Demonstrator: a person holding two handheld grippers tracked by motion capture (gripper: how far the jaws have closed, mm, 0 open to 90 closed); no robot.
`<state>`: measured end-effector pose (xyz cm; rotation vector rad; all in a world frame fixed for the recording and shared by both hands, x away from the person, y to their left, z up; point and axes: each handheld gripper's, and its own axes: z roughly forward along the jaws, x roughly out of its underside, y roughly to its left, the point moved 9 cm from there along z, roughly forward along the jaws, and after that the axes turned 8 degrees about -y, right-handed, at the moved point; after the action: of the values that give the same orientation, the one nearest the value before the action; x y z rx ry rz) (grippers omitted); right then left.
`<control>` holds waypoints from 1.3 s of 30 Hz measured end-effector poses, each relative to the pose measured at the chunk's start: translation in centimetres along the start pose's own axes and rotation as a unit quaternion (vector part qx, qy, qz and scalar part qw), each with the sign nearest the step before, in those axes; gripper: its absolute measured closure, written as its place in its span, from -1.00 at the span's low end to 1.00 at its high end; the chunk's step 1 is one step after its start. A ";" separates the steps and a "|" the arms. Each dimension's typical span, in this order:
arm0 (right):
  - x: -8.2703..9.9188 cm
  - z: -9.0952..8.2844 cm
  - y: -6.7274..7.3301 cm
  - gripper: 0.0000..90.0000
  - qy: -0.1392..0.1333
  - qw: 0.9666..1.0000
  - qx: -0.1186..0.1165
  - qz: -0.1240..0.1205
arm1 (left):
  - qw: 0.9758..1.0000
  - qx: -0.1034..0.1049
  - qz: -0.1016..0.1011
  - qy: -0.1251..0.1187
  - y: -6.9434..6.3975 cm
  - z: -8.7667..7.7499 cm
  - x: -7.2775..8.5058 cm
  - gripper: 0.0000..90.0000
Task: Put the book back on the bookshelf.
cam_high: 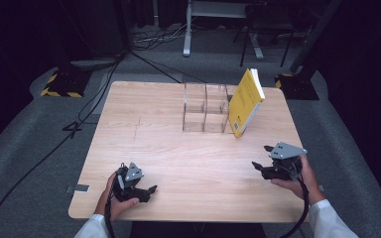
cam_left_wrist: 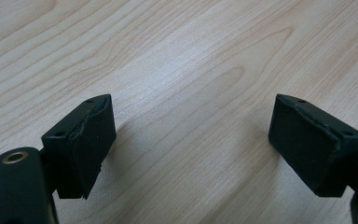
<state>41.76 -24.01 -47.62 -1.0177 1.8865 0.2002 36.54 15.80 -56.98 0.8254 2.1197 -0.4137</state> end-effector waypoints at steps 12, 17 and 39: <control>5.5 -1.0 -0.6 -0.39 0.033 0.999 0.010 0.022 | 1.000 -0.001 0.001 0.000 0.0 0.0 0.0 -0.66; 7.3 -1.1 -0.5 -0.40 0.037 0.998 0.008 0.042 | 1.000 -0.001 0.001 0.000 0.0 0.0 0.0 -0.66; 14.5 -4.1 -2.4 -0.48 0.018 0.981 0.042 0.187 | 1.000 -0.002 0.002 -0.001 0.0 -0.1 0.0 -0.66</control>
<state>37.76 -35.89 -56.41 -0.6058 2.0911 0.3189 36.49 15.88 -56.97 0.8253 2.1163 -0.4075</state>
